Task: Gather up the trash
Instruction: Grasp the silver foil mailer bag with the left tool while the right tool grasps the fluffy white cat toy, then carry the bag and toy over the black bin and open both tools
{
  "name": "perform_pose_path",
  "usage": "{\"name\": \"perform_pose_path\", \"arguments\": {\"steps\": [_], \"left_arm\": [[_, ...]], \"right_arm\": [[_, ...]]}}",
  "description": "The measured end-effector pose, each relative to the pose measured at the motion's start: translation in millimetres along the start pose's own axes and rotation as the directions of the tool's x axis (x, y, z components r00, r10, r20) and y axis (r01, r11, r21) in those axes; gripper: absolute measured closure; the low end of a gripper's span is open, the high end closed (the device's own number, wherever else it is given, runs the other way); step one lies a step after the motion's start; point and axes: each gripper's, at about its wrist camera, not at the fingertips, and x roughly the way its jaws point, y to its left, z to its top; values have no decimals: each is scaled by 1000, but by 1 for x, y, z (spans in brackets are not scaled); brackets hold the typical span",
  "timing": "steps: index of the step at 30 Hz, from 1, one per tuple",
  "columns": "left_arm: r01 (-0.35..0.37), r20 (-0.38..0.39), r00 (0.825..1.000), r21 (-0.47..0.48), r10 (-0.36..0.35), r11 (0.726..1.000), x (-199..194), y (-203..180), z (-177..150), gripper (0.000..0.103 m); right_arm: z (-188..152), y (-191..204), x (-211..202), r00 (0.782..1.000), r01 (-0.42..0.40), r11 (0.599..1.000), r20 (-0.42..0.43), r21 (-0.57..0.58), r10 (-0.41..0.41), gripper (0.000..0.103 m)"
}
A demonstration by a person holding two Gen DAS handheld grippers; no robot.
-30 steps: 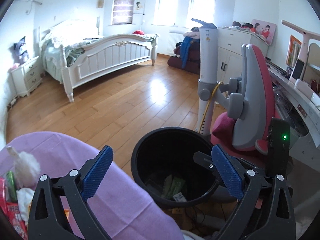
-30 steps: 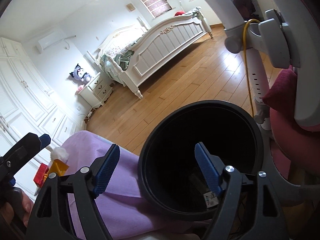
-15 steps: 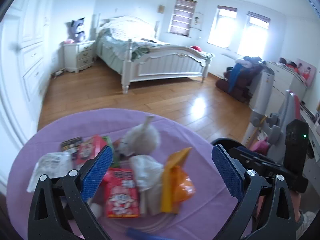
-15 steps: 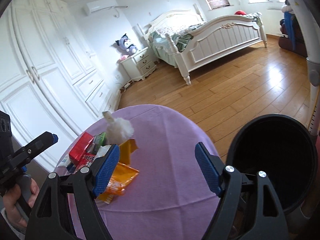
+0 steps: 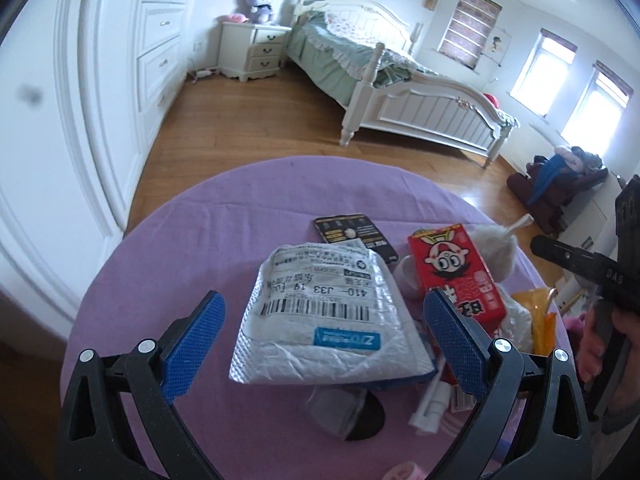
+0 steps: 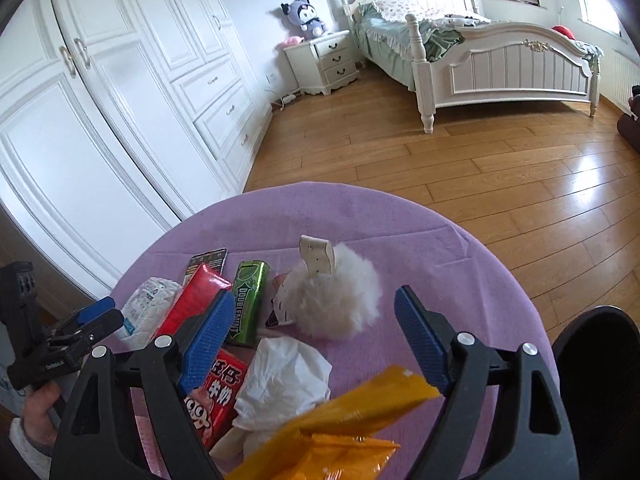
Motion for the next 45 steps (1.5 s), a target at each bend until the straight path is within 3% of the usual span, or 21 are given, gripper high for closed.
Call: {"name": "perform_pose_path", "arguments": {"steps": [5,10,12,16,18,24,29,33,39,45], "left_arm": [[15,-44,999,-10,-15,1000,22,5,2,5],[12,-90,996,42,-8,999,38,-5,2,7],[28,-112,993,48,-22,998,45,-6,-1,29],[35,-94,995,61,-29,998,45,-7,-3,53],[52,-90,995,44,-48,998,43,-4,-4,73],[52,51,997,38,-54,998,3,-9,-5,74],[69,146,986,65,-78,995,-40,-33,-3,74],[110,191,973,124,-133,986,-66,-70,-2,74],[174,180,958,259,-224,950,-78,-150,-5,74],[231,135,947,350,-293,908,-64,-222,-20,74]], "right_arm": [[8,0,32,995,61,998,-84,-13,-62,23],[4,4,49,986,84,995,-140,-53,-90,49],[1,4,46,989,82,995,-119,-53,-88,57],[-5,2,33,994,74,996,-76,-48,-78,61],[-9,4,21,997,63,997,-38,-40,-64,62],[-18,11,-30,992,-20,1000,128,-17,22,62],[-30,19,-73,967,-76,997,243,-15,78,62],[-39,15,-102,944,-72,997,323,-5,70,62],[-51,-16,-132,921,-54,997,389,62,25,61],[-69,-56,-155,905,-17,989,423,148,-48,61]]}}
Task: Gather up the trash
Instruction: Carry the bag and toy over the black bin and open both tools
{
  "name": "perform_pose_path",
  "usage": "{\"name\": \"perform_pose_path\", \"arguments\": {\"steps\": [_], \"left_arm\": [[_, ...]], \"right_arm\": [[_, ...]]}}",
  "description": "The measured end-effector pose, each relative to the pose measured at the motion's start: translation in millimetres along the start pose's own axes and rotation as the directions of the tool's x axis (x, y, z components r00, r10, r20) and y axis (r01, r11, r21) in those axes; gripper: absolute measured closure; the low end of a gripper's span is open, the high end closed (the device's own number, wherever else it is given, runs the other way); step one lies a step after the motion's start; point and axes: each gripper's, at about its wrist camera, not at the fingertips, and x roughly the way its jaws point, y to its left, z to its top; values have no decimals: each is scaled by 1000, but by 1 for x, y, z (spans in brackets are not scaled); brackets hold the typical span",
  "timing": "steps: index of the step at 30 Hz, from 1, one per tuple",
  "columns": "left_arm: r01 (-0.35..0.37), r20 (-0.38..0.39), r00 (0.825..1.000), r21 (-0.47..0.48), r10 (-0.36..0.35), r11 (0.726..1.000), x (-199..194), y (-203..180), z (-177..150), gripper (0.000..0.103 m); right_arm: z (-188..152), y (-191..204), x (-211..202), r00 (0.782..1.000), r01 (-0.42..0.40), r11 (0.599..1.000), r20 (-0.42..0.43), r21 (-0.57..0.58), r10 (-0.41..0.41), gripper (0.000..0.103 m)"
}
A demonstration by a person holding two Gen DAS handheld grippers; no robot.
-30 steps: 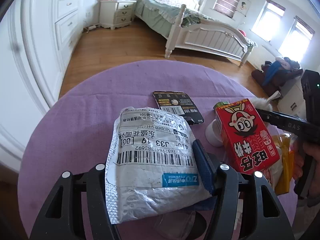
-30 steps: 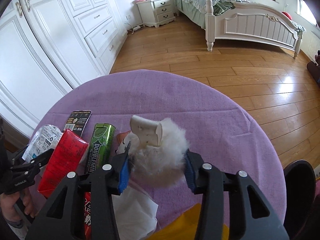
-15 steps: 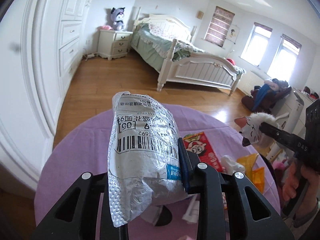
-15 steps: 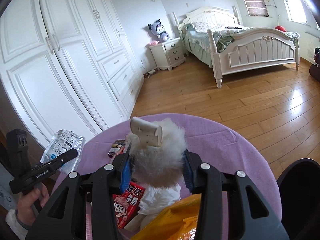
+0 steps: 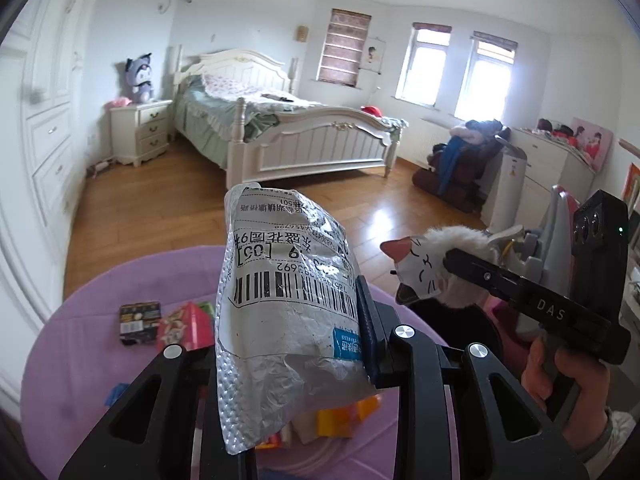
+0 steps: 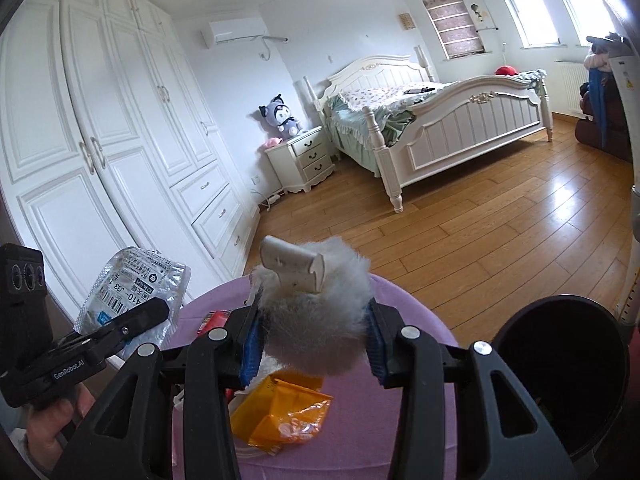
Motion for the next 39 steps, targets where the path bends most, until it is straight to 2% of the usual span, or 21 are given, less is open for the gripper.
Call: {"name": "perform_pose_path", "arguments": {"steps": [8,20,28,34,39], "left_arm": [[88,-48,995,82,-84,993,49,-69,-4,74],[169,-116,981,124,-155,978,112,-121,-9,74],[241,-184,959,118,-217,963,151,-149,-24,74],[274,-254,936,95,-242,957,182,-164,-37,74],[285,-289,925,96,-248,954,199,-177,-44,74]], "right_arm": [[-6,-54,-18,997,73,993,25,92,-76,61],[-26,-117,-29,989,140,969,22,202,-147,61],[-47,-167,-38,978,203,936,-19,286,-206,61],[-61,-192,-36,972,233,916,-57,326,-227,61],[-70,-206,-36,968,250,904,-80,348,-237,61]]}}
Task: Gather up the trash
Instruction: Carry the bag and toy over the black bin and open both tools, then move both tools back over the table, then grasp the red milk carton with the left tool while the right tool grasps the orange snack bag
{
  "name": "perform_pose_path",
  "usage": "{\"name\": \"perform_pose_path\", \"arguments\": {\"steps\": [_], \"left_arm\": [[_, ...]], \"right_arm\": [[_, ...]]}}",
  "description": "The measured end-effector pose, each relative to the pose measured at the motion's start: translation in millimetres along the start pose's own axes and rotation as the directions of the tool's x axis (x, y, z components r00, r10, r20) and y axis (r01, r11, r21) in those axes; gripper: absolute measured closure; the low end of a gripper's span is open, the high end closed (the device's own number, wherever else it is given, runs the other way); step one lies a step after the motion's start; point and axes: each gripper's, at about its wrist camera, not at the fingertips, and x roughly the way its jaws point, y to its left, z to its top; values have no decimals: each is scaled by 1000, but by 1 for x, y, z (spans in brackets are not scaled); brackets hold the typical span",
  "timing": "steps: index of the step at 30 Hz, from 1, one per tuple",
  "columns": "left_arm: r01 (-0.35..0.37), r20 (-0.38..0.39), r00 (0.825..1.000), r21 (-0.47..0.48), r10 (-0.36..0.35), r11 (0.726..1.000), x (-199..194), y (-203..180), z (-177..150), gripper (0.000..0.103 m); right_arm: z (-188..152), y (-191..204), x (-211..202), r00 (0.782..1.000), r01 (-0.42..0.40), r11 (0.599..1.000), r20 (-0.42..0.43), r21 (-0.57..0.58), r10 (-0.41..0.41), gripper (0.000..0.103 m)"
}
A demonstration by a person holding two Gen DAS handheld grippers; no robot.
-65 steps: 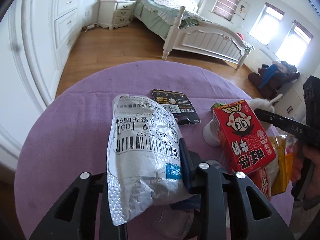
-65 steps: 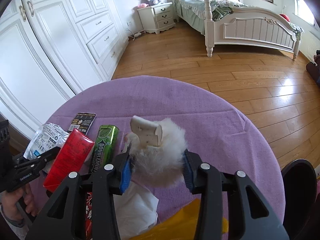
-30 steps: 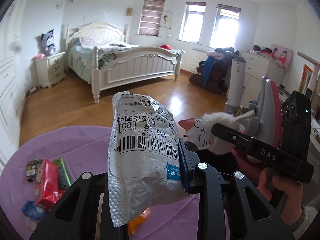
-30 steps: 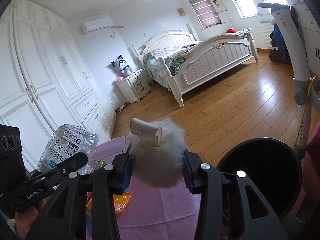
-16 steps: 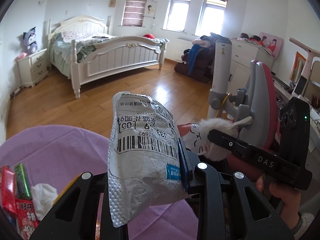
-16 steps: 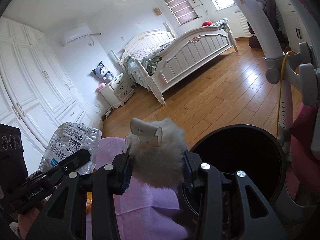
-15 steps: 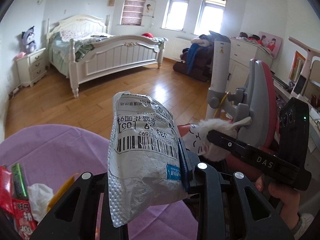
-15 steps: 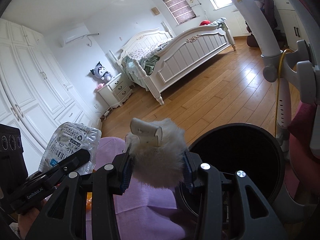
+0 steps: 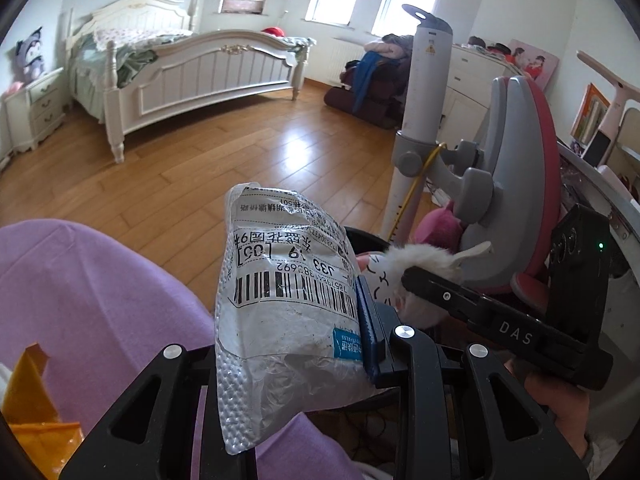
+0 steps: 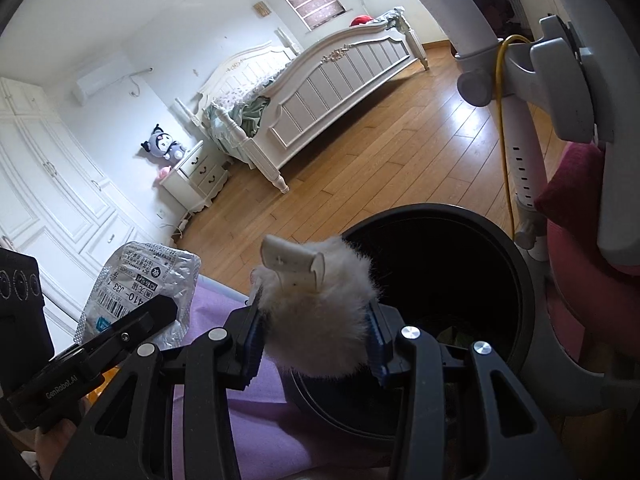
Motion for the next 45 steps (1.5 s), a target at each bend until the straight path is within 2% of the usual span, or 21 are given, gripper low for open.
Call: {"name": "perform_pose_path", "arguments": {"steps": [2,4,5,6,7,8,9,11,16,18,22,27,31,35,37,38,40,44,45], "left_arm": [[1,-11,1000,8,-1,1000,6,-3,1,74],[-9,-12,1000,20,10,1000,9,-7,2,69],[-12,-13,1000,25,12,1000,9,-8,3,63],[-17,-11,1000,27,17,999,9,-9,4,46],[-32,0,999,28,32,999,6,-11,4,38],[-49,19,999,30,48,998,2,-12,5,26],[-59,34,998,35,58,998,-2,-13,5,21],[-67,42,997,44,66,997,-9,-15,7,18],[-83,62,995,47,80,995,-29,-15,7,18],[-95,81,993,44,91,995,-41,-13,5,13],[-115,109,988,14,112,993,-68,-1,-2,13],[-146,144,978,-42,151,988,-107,26,-14,13],[-185,177,963,-102,201,977,-146,61,-24,13],[-241,191,940,-207,281,948,-189,113,-40,13],[-279,184,925,-261,332,924,-207,142,-47,12],[-308,177,914,-283,366,908,-215,155,-52,7],[-362,148,895,-309,420,880,-224,178,-60,5],[-381,84,896,-359,436,852,-231,217,-73,5],[-382,74,897,-369,436,848,-231,224,-76,5]], "right_arm": [[-1,-6,1,1000,5,1000,-9,14,-5,60],[-3,-11,1,1000,14,999,-16,30,-14,58],[-3,-14,0,1000,20,999,-18,37,-19,55],[-2,-16,-1,999,31,999,-16,44,-30,48],[-1,-18,-3,999,39,998,-11,51,-38,43],[-1,-19,-5,999,43,997,-3,58,-43,33],[0,-20,-8,999,45,997,6,64,-45,27],[1,-18,-11,999,46,997,15,64,-47,25],[-1,-3,-15,999,33,999,14,42,-34,25],[-3,8,-15,1000,24,999,6,26,-24,25],[-10,31,-13,1000,-1,1000,-14,-12,1,25],[-17,69,-9,998,-52,996,-42,-75,49,25],[-25,102,-7,993,-104,984,-71,-145,95,25],[-33,134,-3,984,-159,966,-111,-203,139,25],[-38,151,1,979,-184,954,-134,-235,156,25],[-41,159,3,975,-198,948,-147,-249,165,25],[-46,174,8,967,-227,935,-178,-273,183,25],[-56,200,22,946,-276,913,-255,-300,202,24],[-61,207,25,940,-286,906,-275,-313,201,18]]}}
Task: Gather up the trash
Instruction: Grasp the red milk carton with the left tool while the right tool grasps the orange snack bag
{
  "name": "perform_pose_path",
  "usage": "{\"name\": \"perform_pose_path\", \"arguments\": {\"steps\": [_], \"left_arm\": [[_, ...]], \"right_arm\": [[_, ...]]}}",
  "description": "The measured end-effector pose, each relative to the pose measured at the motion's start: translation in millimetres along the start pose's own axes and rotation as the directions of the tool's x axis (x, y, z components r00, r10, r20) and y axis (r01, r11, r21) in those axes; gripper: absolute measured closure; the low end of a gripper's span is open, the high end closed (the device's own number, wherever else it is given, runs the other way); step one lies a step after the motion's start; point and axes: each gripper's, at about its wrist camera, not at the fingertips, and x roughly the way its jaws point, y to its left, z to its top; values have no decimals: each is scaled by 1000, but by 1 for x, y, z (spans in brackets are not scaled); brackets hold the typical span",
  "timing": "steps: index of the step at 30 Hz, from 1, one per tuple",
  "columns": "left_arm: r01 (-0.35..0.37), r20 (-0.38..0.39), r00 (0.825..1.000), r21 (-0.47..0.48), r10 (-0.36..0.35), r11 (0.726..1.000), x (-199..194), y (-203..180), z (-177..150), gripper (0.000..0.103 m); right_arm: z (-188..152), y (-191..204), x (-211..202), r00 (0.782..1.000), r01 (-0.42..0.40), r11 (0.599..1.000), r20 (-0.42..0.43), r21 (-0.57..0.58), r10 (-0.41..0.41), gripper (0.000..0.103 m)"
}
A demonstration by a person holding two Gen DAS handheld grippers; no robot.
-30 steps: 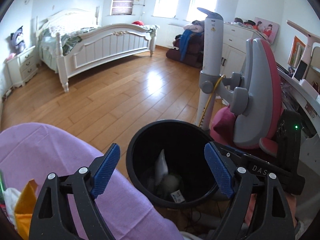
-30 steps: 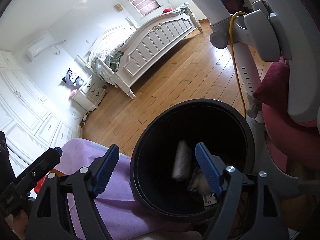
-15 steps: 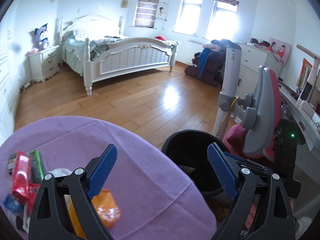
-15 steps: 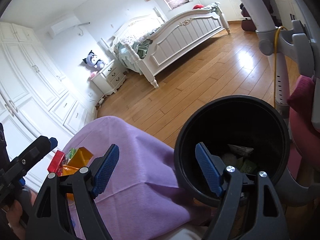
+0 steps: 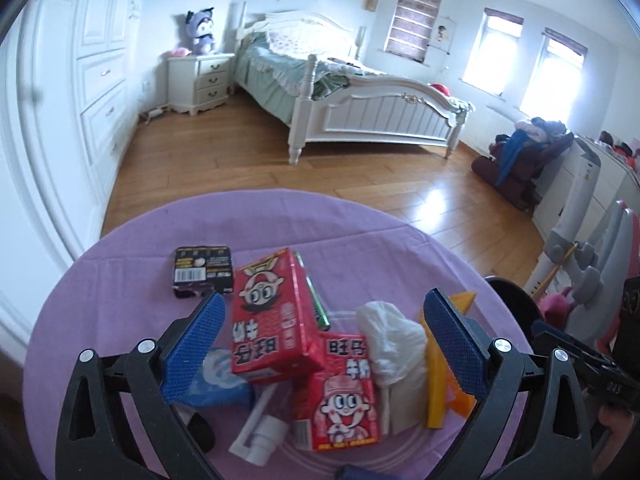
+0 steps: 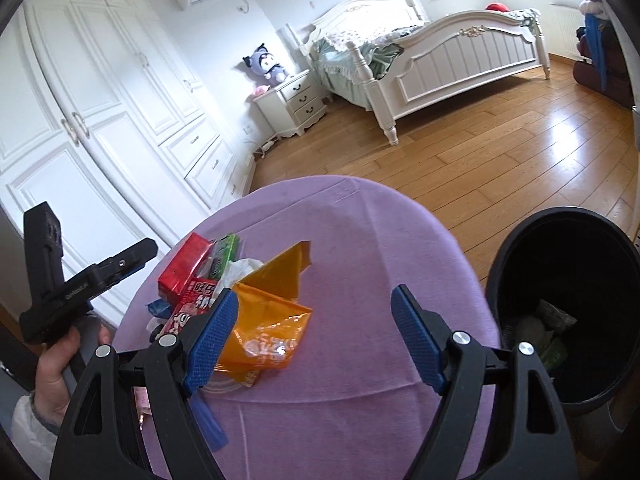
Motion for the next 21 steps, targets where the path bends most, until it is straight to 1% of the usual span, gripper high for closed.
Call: {"name": "perform_pose_path", "arguments": {"steps": [2,6,7,8,9,10,12,13,15,16,18,21], "left_arm": [[14,-21,1000,-20,-15,1000,6,11,1,5],[26,-76,997,-72,-31,997,24,26,-2,5],[27,-84,996,-82,-34,996,26,30,-3,5],[27,-92,995,-89,-35,996,31,29,-5,6],[31,-101,994,-93,-40,995,35,31,-6,8],[37,-108,993,-94,-47,995,38,33,-8,10],[52,-122,990,-109,-66,993,45,38,-9,21],[64,-129,989,-121,-79,991,49,41,-9,26],[91,-136,985,-147,-111,985,53,47,-11,45],[101,-133,983,-157,-123,982,54,48,-12,50],[93,-121,986,-153,-112,984,53,47,-15,51],[94,-98,989,-138,-108,986,47,44,-16,52]], "right_arm": [[-3,14,9,999,-12,999,-31,-44,11,16],[-10,36,28,995,5,992,-98,-124,-17,17],[-11,37,32,993,19,992,-111,-128,-33,18],[-12,37,36,990,32,991,-129,-130,-49,25],[-16,36,39,987,42,991,-147,-129,-61,34],[-17,35,42,985,50,991,-160,-127,-70,39],[-21,34,45,983,56,990,-168,-131,-78,49],[-21,35,44,983,60,989,-162,-137,-83,49],[-21,36,43,984,76,986,-150,-148,-98,52],[-21,35,41,985,74,987,-146,-145,-96,54],[-21,33,39,986,79,987,-137,-142,-99,59],[-20,30,36,989,73,990,-119,-123,-87,62]]}}
